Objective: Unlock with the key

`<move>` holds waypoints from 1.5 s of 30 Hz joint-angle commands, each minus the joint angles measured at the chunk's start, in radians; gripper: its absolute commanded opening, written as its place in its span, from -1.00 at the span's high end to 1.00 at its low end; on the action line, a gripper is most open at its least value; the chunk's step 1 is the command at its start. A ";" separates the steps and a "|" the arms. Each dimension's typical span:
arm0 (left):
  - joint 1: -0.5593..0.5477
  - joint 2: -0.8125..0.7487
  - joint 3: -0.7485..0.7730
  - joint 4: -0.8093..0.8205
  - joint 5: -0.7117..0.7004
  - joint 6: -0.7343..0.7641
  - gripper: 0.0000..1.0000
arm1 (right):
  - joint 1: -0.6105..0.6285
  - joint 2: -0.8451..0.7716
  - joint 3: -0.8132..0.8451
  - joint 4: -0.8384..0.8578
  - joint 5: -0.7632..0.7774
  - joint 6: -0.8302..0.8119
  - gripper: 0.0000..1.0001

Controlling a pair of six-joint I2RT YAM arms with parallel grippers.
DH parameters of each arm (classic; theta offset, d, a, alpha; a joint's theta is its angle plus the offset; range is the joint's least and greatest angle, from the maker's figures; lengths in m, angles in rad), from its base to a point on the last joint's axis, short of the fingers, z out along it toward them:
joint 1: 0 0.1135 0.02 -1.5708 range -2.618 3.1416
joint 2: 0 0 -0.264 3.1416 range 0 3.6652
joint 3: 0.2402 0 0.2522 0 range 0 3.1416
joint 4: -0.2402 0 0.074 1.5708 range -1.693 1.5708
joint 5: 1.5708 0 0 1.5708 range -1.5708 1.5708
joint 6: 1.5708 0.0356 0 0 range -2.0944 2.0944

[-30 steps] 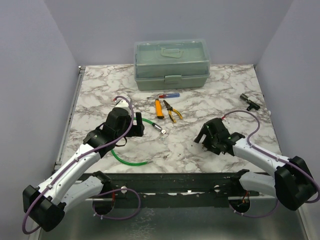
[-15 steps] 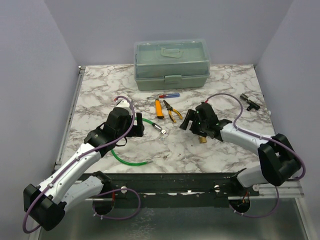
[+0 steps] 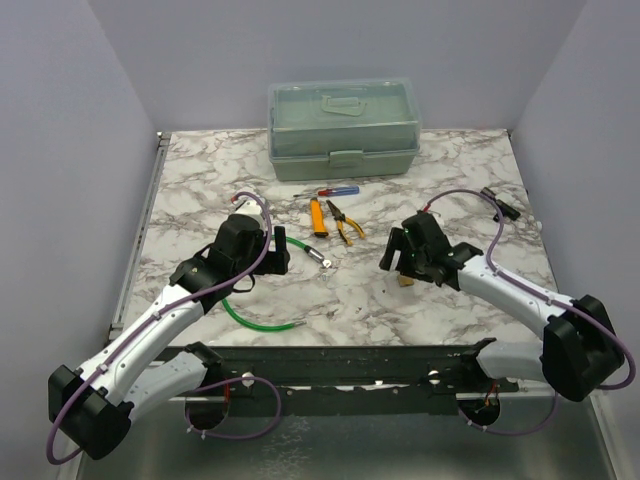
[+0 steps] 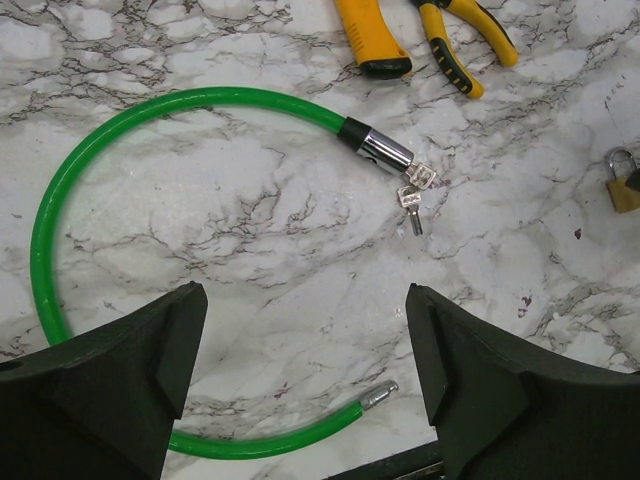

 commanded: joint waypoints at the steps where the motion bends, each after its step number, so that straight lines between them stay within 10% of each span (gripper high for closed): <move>1: -0.001 0.004 0.001 0.003 0.026 0.011 -0.74 | 0.001 -0.006 -0.056 -0.104 0.059 0.053 -0.71; 21: -0.001 -0.006 -0.003 0.004 0.024 0.007 -0.74 | -0.021 0.226 -0.022 -0.064 0.148 0.009 -0.39; 34: -0.001 0.004 0.000 0.003 0.031 0.010 -0.73 | -0.020 0.267 -0.003 -0.028 0.026 -0.065 0.63; 45: -0.001 -0.001 -0.001 0.006 0.034 0.011 -0.68 | 0.025 0.294 0.077 0.030 -0.148 -0.076 0.76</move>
